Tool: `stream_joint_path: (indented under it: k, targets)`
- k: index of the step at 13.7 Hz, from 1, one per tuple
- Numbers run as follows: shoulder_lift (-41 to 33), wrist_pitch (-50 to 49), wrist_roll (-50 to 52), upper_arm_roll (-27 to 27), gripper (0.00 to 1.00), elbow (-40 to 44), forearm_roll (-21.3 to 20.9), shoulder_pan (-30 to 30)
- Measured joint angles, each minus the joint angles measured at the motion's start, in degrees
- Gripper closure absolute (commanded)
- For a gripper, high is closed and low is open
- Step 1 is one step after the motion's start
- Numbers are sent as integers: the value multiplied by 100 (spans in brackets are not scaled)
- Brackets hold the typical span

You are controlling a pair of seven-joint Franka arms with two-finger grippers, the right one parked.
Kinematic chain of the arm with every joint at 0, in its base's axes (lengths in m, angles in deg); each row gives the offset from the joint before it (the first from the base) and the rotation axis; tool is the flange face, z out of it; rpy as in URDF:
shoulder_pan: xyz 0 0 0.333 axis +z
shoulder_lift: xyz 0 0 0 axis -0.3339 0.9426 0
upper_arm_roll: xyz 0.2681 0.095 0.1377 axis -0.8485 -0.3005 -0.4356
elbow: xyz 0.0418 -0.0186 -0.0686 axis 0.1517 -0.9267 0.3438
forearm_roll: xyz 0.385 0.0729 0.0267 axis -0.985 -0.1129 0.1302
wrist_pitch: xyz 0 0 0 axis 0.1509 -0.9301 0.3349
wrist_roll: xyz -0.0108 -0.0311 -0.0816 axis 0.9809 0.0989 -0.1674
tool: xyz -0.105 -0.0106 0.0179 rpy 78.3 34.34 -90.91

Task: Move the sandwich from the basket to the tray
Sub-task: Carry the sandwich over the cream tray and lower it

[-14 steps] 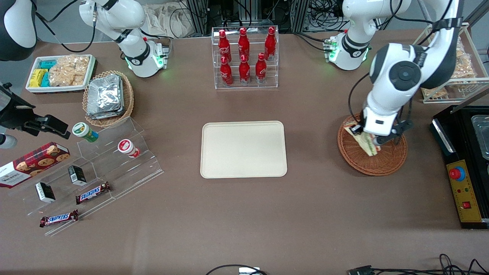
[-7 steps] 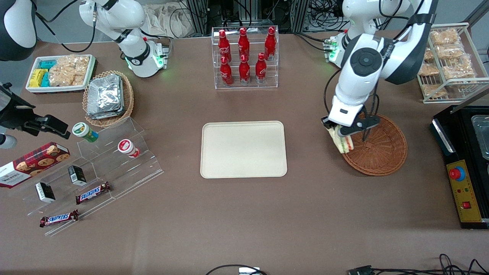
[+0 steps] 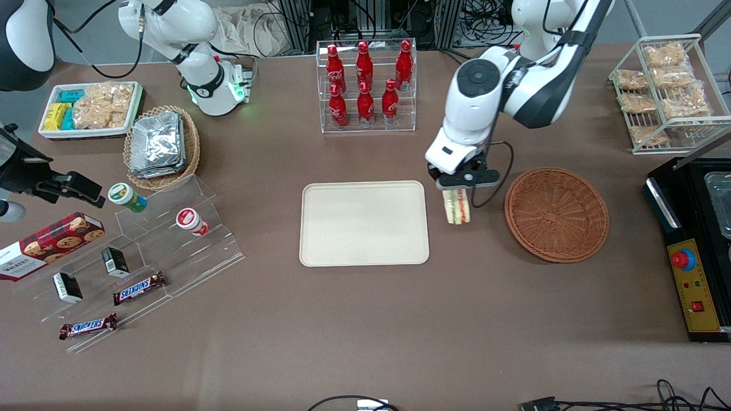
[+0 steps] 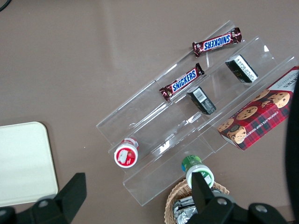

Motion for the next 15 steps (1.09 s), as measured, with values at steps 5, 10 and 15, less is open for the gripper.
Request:
stream_joint_path:
  k: [5,10,15]
  targets:
    - [1124,146,1,19,92,439,-521,-537]
    - [1931,457,9,15,92,650,-617,-704]
    - [2665,523,439,8,92,838,-1369,-833]
